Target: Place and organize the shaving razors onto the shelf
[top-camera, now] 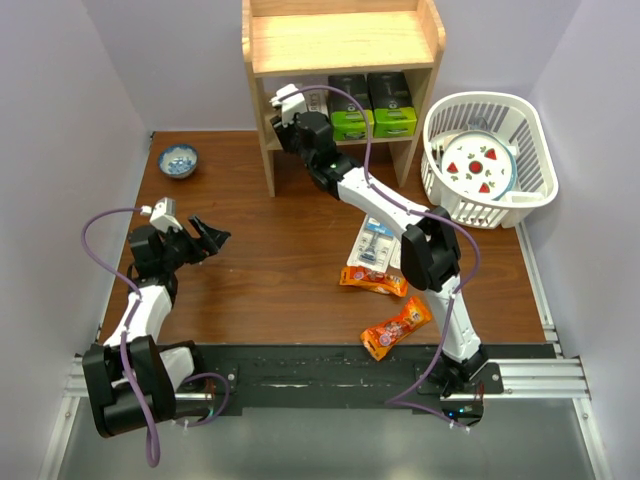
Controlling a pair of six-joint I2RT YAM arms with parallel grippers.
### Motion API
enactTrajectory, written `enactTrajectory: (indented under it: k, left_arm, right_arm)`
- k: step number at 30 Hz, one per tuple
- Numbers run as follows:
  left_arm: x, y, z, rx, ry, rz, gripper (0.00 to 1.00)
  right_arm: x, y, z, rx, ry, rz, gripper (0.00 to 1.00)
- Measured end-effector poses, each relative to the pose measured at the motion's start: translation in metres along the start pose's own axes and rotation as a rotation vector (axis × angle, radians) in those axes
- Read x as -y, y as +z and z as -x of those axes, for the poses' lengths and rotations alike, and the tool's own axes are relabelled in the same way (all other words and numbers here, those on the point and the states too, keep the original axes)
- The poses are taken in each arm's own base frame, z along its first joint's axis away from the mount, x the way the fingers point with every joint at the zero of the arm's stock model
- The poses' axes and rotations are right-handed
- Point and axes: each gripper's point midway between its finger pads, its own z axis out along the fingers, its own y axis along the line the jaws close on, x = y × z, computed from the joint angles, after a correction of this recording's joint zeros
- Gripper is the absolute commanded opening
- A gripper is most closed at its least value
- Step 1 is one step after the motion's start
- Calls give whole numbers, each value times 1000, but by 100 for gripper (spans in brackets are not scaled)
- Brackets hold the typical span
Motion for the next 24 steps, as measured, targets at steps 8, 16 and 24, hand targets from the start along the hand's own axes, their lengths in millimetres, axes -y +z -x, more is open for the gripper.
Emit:
enactTrajectory:
  k: [8,16,24]
  left_arm:
    - [-2,-2,-5,-3,-5,4,85]
    - [-1,-2,-3,2,-2,1,85]
    - [0,-2,-3,3,-9,-1,85]
  right_arm:
    - [6,-2,-1,-5,40,-40,58]
    - [-3,-16,16,14,70,44,80]
    - [38,-100,105,132,86,51,93]
